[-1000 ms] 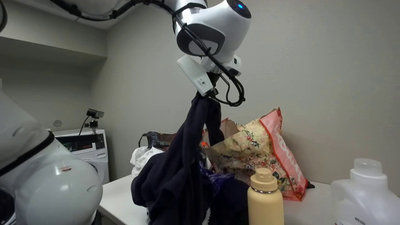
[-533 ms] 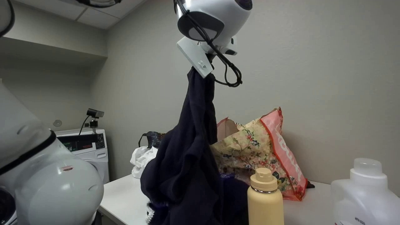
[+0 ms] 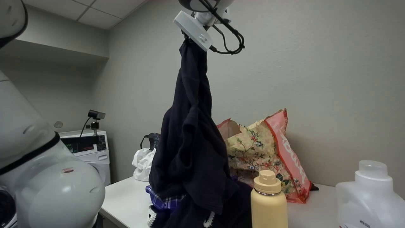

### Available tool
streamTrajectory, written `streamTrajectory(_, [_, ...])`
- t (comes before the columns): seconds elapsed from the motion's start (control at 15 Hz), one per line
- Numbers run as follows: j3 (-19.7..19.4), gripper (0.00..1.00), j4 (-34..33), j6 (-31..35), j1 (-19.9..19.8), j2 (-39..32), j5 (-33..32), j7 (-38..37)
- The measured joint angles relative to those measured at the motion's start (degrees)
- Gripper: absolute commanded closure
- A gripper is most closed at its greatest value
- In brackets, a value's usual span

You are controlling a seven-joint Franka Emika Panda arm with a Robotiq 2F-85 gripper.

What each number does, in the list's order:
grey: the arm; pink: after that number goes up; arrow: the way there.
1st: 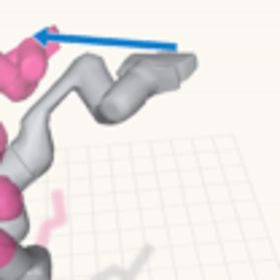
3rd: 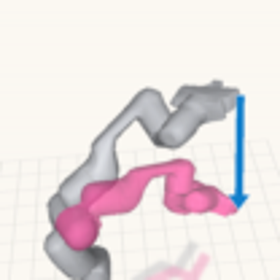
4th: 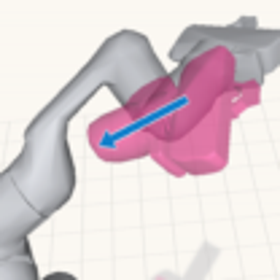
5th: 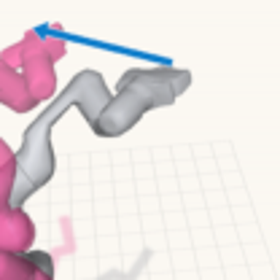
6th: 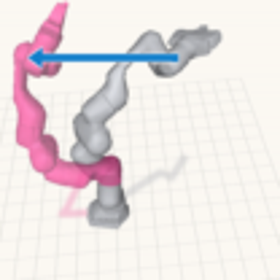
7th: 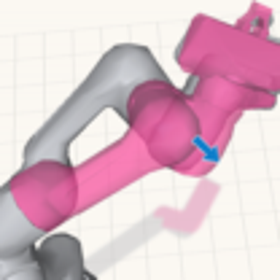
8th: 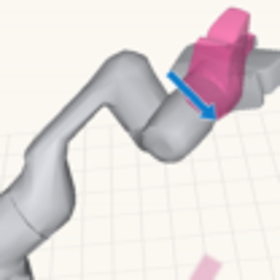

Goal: Unpack the bag

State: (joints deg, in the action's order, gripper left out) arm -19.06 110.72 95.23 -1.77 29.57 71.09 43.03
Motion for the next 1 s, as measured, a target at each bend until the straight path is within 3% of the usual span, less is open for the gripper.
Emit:
streamTrajectory(0.53, [0.3,0.97,-4.3,-11.0,-0.8,-2.1,1.0,3.7])
streamTrajectory(0.8, [2.2,0.97,-4.6,-13.6,-2.0,-5.7,-3.7,1.5])
streamTrajectory(1.0, [4.8,0.97,-4.5,-11.6,-4.1,-7.4,-9.8,-0.8])
